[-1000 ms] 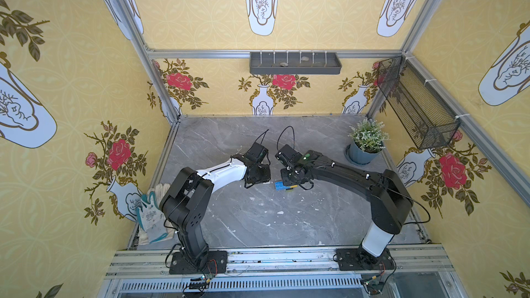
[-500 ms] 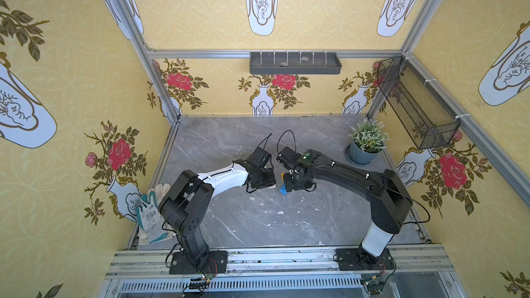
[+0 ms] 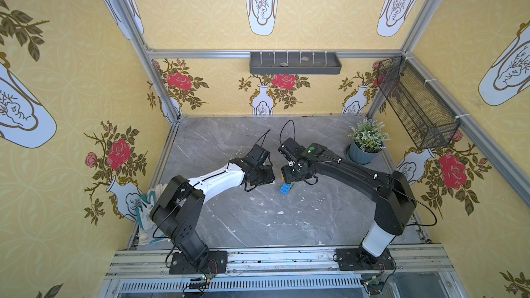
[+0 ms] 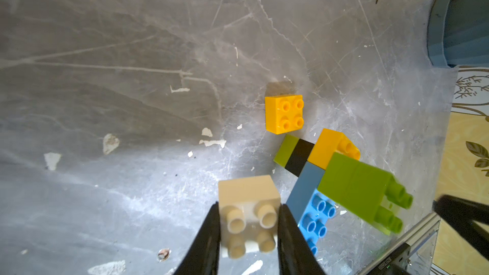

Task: Assemble the number 4 with lego
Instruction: Adjust the lego brick at the center of the board.

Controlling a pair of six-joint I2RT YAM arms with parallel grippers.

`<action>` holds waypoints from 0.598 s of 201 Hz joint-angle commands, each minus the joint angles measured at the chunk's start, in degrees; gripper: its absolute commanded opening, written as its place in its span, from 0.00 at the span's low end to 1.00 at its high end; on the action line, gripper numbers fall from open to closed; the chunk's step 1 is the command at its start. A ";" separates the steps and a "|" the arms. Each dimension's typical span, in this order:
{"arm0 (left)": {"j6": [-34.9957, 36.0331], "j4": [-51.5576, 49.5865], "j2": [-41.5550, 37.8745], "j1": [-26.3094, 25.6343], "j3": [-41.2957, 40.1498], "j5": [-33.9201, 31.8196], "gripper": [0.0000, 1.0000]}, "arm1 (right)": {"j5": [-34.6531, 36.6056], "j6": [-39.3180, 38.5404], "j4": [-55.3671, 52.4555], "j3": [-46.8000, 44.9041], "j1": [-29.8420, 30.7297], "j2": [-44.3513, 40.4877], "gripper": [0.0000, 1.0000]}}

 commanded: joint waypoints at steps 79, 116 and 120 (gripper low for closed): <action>1.61 -3.35 -6.21 2.37 -4.44 -1.27 0.23 | 0.17 -6.47 3.60 0.39 -0.21 4.12 0.59; 1.83 -3.37 -6.22 2.42 -4.25 -1.08 0.23 | 0.29 -5.64 3.89 0.01 -0.27 4.36 0.49; 1.87 -3.37 -6.22 2.49 -4.15 -0.98 0.23 | 0.27 -5.50 3.83 -0.03 -0.27 4.29 0.48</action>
